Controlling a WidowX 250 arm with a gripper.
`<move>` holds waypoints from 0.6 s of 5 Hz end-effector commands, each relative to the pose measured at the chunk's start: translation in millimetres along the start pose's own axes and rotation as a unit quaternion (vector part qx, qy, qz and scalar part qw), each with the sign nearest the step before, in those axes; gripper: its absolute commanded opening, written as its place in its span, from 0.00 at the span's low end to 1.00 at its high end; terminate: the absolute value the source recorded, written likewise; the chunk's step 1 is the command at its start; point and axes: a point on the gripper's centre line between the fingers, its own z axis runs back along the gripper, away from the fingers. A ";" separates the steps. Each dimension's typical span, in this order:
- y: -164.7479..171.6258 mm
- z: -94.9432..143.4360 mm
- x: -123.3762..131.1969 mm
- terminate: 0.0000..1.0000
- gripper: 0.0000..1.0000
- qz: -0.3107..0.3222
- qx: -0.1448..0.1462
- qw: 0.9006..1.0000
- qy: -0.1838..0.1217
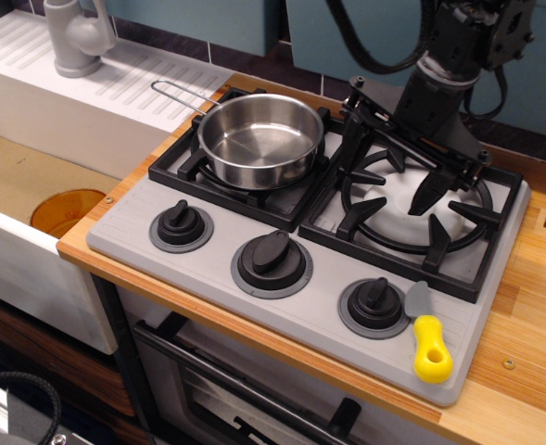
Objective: End effector reaching pot or pan
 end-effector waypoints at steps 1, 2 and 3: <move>15.2 22.5 5.9 0.00 1.00 0.013 0.009 0.999 -0.031; 31.2 19.6 6.7 0.00 1.00 0.000 0.015 0.999 -0.034; 46.8 15.6 9.7 0.00 1.00 -0.010 0.019 0.999 -0.037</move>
